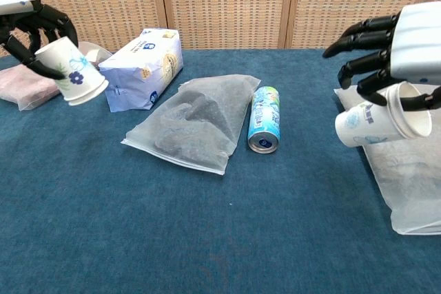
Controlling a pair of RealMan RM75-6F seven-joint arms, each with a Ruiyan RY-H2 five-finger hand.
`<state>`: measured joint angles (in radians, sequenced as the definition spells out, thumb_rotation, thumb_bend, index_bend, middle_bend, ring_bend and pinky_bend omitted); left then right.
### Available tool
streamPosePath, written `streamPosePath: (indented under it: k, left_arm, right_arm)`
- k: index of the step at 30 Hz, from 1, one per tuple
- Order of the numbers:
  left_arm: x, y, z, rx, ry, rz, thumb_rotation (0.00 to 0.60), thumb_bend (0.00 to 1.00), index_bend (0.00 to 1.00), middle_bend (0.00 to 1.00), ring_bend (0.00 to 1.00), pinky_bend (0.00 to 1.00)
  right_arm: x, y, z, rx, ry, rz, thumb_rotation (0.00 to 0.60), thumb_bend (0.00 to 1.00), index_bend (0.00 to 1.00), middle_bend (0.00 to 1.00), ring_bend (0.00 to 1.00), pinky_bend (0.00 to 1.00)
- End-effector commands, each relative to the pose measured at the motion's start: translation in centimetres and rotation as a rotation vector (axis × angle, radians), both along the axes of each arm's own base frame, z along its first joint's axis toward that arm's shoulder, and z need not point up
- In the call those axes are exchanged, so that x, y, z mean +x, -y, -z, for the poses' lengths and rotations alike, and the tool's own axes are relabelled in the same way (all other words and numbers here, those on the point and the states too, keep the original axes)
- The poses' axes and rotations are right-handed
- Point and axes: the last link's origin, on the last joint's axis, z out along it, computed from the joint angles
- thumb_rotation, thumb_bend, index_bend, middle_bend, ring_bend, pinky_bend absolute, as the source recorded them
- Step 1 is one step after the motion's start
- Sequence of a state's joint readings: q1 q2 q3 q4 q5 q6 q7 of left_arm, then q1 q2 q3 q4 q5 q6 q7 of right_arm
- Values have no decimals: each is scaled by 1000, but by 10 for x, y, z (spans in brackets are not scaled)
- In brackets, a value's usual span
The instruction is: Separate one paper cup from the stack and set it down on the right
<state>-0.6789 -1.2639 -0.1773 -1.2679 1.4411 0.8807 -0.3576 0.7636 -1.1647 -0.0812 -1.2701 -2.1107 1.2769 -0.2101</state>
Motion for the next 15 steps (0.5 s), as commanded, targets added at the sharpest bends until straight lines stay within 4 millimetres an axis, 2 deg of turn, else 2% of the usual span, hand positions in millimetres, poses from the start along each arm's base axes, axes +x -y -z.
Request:
streamPosePath:
  k: [1,5,6,7,8,9,10,11,12,13,14,15]
  left_arm:
    - [-25,10,3,4,-78,-45,600,115,515,502,464,588]
    - [-41,13,10,14,-132,-78,600,114,516,502,464,588]
    - [-45,13,13,19,-140,-87,600,114,516,496,456,588]
    - [-47,13,15,20,-142,-94,600,115,516,481,438,587]
    - [-48,13,17,21,-144,-99,600,115,499,423,379,568]
    - [-50,14,19,19,-147,-104,600,115,431,315,278,514]
    - [-51,14,21,15,-148,-110,600,115,359,223,194,457]
    - [-52,15,24,1,-147,-123,600,116,241,120,103,376]
    - [-53,16,27,-12,-144,-133,600,116,129,47,39,298]
    - [-54,16,29,-30,-138,-147,600,116,66,13,10,248]
    - [-53,17,30,-45,-130,-159,600,115,11,0,0,195]
    - [-52,17,31,-58,-120,-168,600,115,0,0,0,160]
  right_arm:
    - [4,-5,12,14,-110,-41,600,598,675,429,173,233]
    - [6,-6,19,5,-162,-62,600,589,665,403,174,232]
    - [7,-6,20,2,-166,-62,600,540,619,375,174,230]
    - [8,-6,21,-1,-165,-64,600,433,521,329,169,217]
    - [9,-6,21,-12,-164,-69,600,336,432,286,158,201]
    - [10,-4,21,-26,-164,-76,600,184,292,205,129,163]
    - [10,-3,21,-40,-163,-79,600,104,209,148,103,133]
    - [9,-1,21,-62,-158,-69,600,39,134,89,72,100]
    - [9,1,20,-75,-152,-56,600,6,85,45,46,73]
    - [9,2,20,-90,-132,-29,600,1,75,37,41,66]
    - [10,2,19,-100,-112,-12,600,0,64,31,35,58]
    - [13,3,17,-113,-84,-3,600,0,59,30,33,52]
